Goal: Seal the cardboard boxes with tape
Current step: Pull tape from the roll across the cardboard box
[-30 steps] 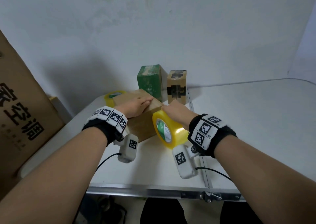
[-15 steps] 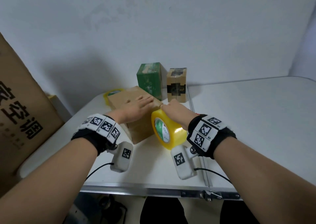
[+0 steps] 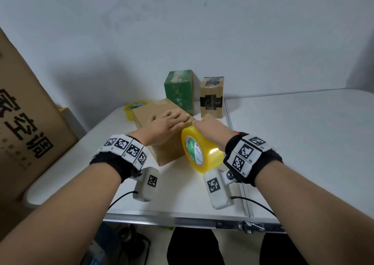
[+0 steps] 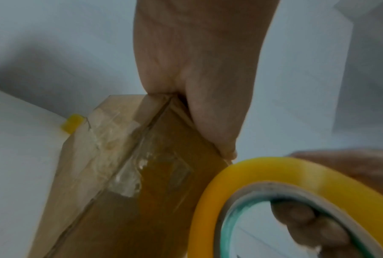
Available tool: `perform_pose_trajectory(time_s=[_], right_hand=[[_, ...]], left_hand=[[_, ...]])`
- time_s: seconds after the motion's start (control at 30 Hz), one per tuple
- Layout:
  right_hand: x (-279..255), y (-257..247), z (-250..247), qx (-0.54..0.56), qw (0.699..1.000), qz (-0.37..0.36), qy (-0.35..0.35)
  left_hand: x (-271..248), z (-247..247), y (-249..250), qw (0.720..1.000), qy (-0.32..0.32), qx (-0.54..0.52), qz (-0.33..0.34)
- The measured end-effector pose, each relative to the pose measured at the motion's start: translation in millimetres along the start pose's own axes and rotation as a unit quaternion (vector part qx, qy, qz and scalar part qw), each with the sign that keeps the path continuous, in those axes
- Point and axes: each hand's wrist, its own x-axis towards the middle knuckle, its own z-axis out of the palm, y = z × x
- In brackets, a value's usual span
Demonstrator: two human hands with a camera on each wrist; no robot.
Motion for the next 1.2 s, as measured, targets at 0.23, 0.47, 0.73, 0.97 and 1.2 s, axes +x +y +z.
perform_pose_trajectory(time_s=[0.23, 0.47, 0.73, 0.97, 1.2], right_hand=[[-3.7, 2.6, -2.4, 0.003, 1.000, -0.016, 0.009], [-15.5, 11.2, -10.1, 0.042, 0.998, 0.030, -0.034], [-36.7, -40.2, -53.6, 0.331, 0.937, -0.116, 0.001], [-37.4, -121.4, -80.9, 0.372, 0.909, -0.184, -0.031], [-18.5, -123.5, -83.7, 0.323, 0.934, -0.154, -0.006]], left_hand=[[-17.5, -1.3, -15.2, 0.996, -0.005, -0.020, -0.083], [-21.6, -2.2, -6.5, 0.994, 0.024, 0.020, -0.100], [-32.9, -72.3, -4.7, 0.982, 0.082, -0.141, -0.093], [-25.5, -122.1, -0.5, 0.927, -0.003, -0.334, -0.170], [-16.2, -111.0, 7.5, 0.981, 0.167, -0.066, -0.074]])
